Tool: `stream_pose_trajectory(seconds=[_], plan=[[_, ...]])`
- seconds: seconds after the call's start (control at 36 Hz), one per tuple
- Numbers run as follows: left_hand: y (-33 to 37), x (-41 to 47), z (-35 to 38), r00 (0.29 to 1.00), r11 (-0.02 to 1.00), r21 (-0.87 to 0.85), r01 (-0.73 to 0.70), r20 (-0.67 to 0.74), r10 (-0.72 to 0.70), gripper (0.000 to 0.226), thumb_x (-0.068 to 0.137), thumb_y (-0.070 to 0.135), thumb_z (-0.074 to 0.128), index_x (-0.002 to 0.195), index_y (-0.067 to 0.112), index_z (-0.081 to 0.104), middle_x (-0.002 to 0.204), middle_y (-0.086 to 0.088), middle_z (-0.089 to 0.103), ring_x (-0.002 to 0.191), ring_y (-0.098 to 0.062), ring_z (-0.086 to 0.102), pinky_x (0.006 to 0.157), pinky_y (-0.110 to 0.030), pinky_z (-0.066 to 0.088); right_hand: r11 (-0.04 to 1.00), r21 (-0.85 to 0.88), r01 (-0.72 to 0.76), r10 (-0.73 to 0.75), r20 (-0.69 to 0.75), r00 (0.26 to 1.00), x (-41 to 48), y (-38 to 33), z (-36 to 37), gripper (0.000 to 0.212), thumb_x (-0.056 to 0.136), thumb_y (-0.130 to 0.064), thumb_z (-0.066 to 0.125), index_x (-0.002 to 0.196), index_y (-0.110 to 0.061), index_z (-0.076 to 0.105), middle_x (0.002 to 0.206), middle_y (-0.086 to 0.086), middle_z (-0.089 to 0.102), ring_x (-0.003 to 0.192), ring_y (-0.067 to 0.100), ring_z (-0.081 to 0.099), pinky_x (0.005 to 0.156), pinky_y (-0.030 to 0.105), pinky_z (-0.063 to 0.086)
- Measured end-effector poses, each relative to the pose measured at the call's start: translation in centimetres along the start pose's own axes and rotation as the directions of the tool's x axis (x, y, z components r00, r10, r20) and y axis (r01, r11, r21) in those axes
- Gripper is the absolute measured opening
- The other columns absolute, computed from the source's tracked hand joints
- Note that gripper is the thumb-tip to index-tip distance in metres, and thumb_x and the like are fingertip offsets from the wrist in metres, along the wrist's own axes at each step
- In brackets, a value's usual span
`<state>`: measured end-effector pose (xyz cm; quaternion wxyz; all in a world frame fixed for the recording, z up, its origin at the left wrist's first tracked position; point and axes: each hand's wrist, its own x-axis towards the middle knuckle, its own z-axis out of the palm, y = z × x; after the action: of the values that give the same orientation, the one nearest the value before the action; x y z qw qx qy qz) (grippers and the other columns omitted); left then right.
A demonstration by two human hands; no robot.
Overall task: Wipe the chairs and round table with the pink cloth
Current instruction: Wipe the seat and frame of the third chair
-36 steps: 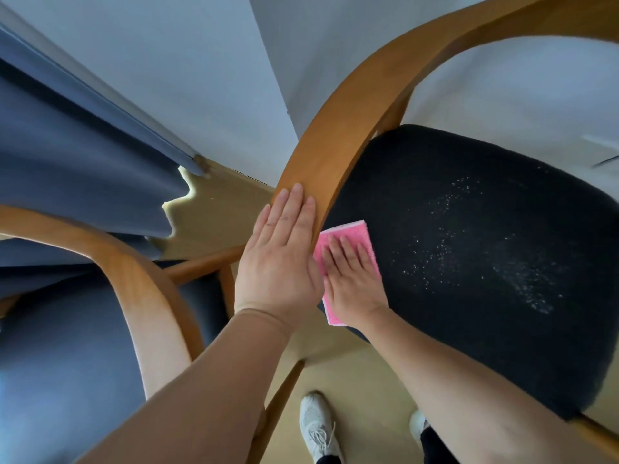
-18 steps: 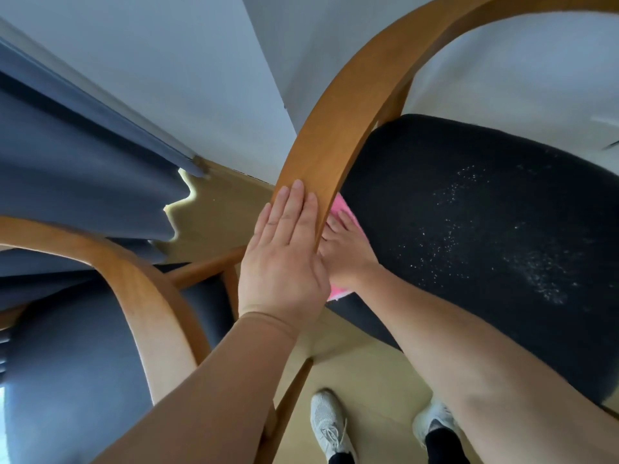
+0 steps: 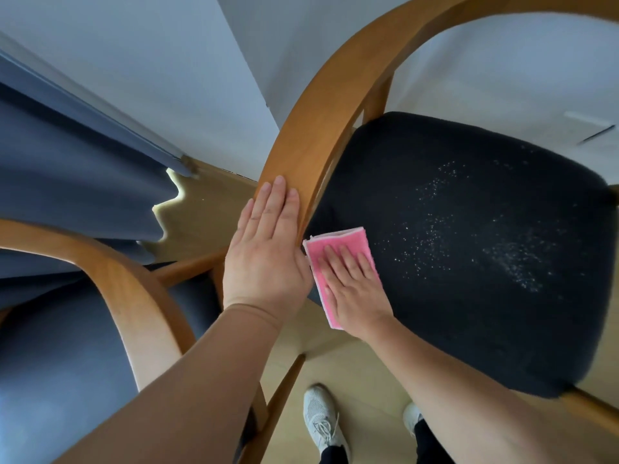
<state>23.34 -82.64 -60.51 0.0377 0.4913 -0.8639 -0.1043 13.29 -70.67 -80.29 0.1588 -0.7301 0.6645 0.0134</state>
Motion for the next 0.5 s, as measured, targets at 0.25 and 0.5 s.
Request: stream_pose_trajectory(seconds=[0.25, 0.5], plan=[[-0.1, -0.3, 0.2, 1.0, 1.0, 0.012, -0.009, 0.004, 0.009, 0.058, 0.086, 0.022, 0.027, 0.141, 0.007, 0.038, 0.15, -0.009, 0.034, 0.14, -0.021, 0.025, 0.113, -0.041, 0.017, 0.999, 0.03, -0.034, 0.034, 0.015, 0.999, -4.7, 0.0, 1.0, 0.062, 0.098, -0.04, 0.028, 0.153, -0.013, 0.019, 0.162, 0.006, 0.011, 0.15, 0.028, 0.008, 0.119, 0.049, 0.012], [-0.2, -0.1, 0.3, 0.999, 0.999, 0.021, -0.042, -0.015, 0.042, 0.058, 0.084, 0.018, 0.029, 0.138, 0.003, 0.041, 0.147, -0.013, 0.037, 0.137, -0.021, 0.025, 0.112, -0.046, 0.018, 0.996, -0.031, -0.086, 0.089, 0.083, 0.993, 4.0, 3.0, -1.5, 0.068, 0.099, -0.048, 0.015, 0.153, -0.014, -0.007, 0.162, 0.007, -0.005, 0.148, 0.028, -0.017, 0.118, 0.05, -0.014]])
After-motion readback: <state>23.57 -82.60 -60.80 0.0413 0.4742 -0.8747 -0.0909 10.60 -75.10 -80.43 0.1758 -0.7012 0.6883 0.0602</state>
